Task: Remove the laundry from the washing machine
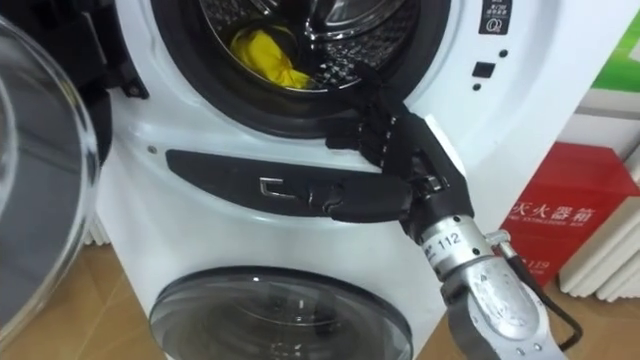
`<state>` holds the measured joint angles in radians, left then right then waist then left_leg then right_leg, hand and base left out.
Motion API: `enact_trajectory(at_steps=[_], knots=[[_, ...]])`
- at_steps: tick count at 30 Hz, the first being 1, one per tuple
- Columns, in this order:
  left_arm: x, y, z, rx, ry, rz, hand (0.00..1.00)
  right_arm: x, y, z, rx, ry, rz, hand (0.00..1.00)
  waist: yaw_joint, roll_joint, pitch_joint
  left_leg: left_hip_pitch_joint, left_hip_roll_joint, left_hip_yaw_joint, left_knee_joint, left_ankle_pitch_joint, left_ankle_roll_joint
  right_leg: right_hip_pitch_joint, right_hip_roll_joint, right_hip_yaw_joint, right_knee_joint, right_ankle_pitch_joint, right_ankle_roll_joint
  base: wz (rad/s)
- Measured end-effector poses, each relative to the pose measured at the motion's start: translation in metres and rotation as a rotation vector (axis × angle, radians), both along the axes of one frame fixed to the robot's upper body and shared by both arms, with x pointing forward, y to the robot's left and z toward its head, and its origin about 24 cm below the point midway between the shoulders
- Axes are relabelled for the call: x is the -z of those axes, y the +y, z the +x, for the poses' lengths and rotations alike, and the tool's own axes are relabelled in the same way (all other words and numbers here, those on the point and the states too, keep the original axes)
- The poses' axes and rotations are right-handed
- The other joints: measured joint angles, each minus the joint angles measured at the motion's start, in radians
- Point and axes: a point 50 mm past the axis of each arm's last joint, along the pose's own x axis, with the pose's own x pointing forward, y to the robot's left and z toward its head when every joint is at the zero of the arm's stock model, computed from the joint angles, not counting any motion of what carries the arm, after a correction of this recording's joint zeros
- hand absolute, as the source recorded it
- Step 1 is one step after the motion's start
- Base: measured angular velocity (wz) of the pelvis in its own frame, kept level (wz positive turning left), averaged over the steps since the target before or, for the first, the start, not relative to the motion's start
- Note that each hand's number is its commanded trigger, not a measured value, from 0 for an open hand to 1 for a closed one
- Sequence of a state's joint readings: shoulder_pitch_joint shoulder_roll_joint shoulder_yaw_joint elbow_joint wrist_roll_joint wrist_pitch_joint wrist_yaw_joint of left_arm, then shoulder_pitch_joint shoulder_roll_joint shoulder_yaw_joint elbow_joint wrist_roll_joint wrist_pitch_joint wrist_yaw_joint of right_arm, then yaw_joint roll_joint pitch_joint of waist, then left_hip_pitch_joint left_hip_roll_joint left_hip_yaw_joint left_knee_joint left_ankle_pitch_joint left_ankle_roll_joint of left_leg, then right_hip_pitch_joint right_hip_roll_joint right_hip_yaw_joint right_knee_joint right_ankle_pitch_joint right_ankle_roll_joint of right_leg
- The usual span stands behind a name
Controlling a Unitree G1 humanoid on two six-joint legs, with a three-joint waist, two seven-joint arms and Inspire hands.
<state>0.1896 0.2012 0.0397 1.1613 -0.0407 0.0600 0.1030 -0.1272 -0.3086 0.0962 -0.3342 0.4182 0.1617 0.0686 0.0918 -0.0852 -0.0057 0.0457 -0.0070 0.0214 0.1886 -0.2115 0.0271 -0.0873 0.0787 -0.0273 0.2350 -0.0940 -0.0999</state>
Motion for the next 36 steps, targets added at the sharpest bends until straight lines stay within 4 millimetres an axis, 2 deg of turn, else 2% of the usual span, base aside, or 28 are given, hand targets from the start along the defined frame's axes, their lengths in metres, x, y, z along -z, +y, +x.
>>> enact_trajectory(at_steps=[2, 5, 7, 8, 9, 10, 13, 16, 22, 26, 32, 36], knots=[[0.000, 0.000, 0.000, 0.016, 0.004, 0.004, 0.00, -0.004, 0.001, -0.002, -0.029, -0.008, -0.024, 0.00, 0.001, 0.000, 0.0002, 0.000, 0.001, 0.000, -0.001, 0.000, -0.001, 0.000, 0.001, -0.003, 0.000, -0.001, -0.002, 0.00], [0.000, 0.000, 0.000, 0.016, 0.006, 0.004, 0.00, -0.030, 0.014, -0.004, -0.151, -0.120, -0.006, 0.00, 0.002, -0.004, 0.0003, 0.001, 0.002, -0.003, -0.001, -0.001, -0.004, 0.000, 0.003, -0.004, 0.000, -0.003, -0.006, 0.02], [-0.002, 0.006, 0.002, 0.019, 0.002, 0.018, 0.00, -0.059, 0.028, -0.004, -0.274, -0.233, 0.034, 0.00, 0.002, -0.024, 0.0025, 0.004, 0.005, -0.011, -0.001, -0.001, -0.008, 0.009, 0.005, -0.008, -0.006, -0.004, -0.009, 0.14], [-0.002, 0.008, 0.001, 0.019, 0.003, 0.022, 0.00, -0.063, 0.031, -0.004, -0.300, -0.253, 0.041, 0.00, 0.003, -0.025, 0.0024, 0.004, 0.007, -0.016, -0.001, -0.001, -0.009, 0.015, 0.006, -0.011, -0.017, -0.001, -0.012, 0.21], [-0.003, 0.010, 0.002, 0.020, 0.003, 0.029, 0.00, -0.069, 0.036, -0.007, -0.357, -0.279, 0.049, 0.00, 0.007, -0.040, -0.0061, 0.005, 0.009, -0.026, -0.001, -0.003, -0.012, 0.025, 0.008, -0.019, -0.029, 0.000, -0.014, 0.26], [-0.004, 0.012, 0.003, 0.021, 0.003, 0.033, 0.00, -0.072, 0.040, -0.008, -0.414, -0.284, 0.069, 0.00, 0.013, -0.050, -0.0068, 0.014, 0.011, -0.037, -0.001, -0.005, -0.015, 0.045, 0.008, -0.032, -0.044, 0.001, -0.014, 0.26], [-0.004, 0.010, 0.009, 0.024, -0.011, 0.028, 0.00, -0.075, 0.044, -0.014, -0.501, -0.292, 0.107, 0.00, 0.034, -0.060, -0.0032, 0.018, 0.012, -0.056, 0.001, -0.011, -0.014, 0.068, 0.006, -0.056, -0.067, 0.002, -0.014, 0.25], [-0.004, 0.010, 0.008, 0.020, -0.010, 0.023, 0.00, -0.077, 0.045, -0.017, -0.558, -0.298, 0.136, 0.00, 0.050, -0.056, 0.0000, 0.018, 0.011, -0.056, -0.001, -0.014, -0.011, 0.068, 0.006, -0.057, -0.068, 0.000, -0.012, 0.04], [-0.004, 0.010, 0.010, 0.012, -0.015, 0.023, 0.00, -0.078, 0.047, -0.019, -0.606, -0.294, 0.175, 0.00, 0.057, -0.042, 0.0101, 0.017, 0.012, -0.058, -0.010, -0.014, -0.009, 0.065, 0.006, -0.057, -0.070, -0.002, -0.010, 0.00], [-0.004, 0.011, 0.010, 0.000, -0.008, 0.027, 0.00, -0.078, 0.048, -0.020, -0.620, -0.294, 0.184, 0.00, 0.058, -0.041, 0.0099, 0.014, 0.012, -0.058, -0.013, -0.014, -0.009, 0.060, 0.007, -0.057, -0.071, -0.002, -0.010, 0.00], [-0.002, 0.006, 0.007, -0.024, -0.004, 0.014, 0.00, -0.085, 0.046, -0.023, -0.584, -0.338, 0.150, 0.00, 0.050, -0.029, 0.0036, 0.021, 0.012, -0.058, -0.011, -0.015, -0.009, 0.071, 0.005, -0.065, -0.076, -0.002, -0.010, 0.02], [-0.001, 0.004, 0.004, -0.028, 0.005, 0.008, 0.00, -0.085, 0.039, -0.019, -0.517, -0.328, 0.160, 0.00, 0.049, -0.023, 0.0055, 0.022, 0.012, -0.058, -0.009, -0.015, -0.009, 0.077, 0.005, -0.063, -0.080, -0.002, -0.010, 0.03]])
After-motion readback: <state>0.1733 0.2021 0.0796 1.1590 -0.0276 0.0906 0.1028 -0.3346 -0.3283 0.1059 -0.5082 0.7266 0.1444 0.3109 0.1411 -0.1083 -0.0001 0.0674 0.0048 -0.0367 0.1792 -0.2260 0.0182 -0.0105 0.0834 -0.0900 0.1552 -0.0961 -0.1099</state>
